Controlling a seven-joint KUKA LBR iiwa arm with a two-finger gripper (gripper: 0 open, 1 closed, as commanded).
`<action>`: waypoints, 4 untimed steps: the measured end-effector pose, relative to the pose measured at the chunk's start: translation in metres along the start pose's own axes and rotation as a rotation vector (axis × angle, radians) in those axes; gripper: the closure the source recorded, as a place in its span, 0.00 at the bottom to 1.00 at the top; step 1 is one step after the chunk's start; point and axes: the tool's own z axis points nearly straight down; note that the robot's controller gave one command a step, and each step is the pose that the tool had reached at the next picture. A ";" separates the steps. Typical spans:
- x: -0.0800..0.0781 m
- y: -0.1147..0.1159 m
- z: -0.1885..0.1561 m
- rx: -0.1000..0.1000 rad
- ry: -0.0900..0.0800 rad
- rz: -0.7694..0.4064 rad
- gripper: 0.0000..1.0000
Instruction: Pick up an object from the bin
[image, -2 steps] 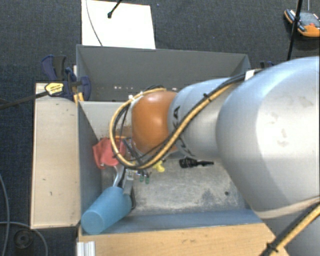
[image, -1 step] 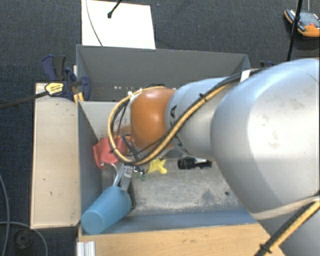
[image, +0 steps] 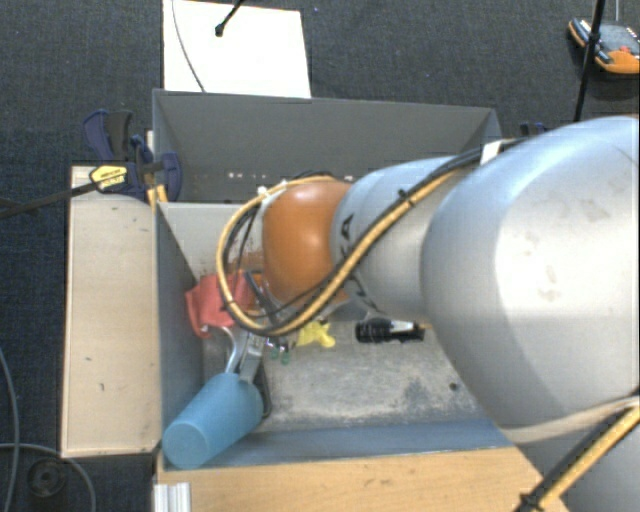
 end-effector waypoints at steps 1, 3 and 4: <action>-0.005 -0.005 0.001 0.001 0.016 -0.062 0.00; -0.009 -0.012 -0.028 0.013 0.041 -0.036 0.00; -0.016 -0.015 -0.042 0.011 0.040 -0.058 0.00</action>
Offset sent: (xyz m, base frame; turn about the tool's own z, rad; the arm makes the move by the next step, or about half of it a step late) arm -0.0100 -0.0209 0.0292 0.0320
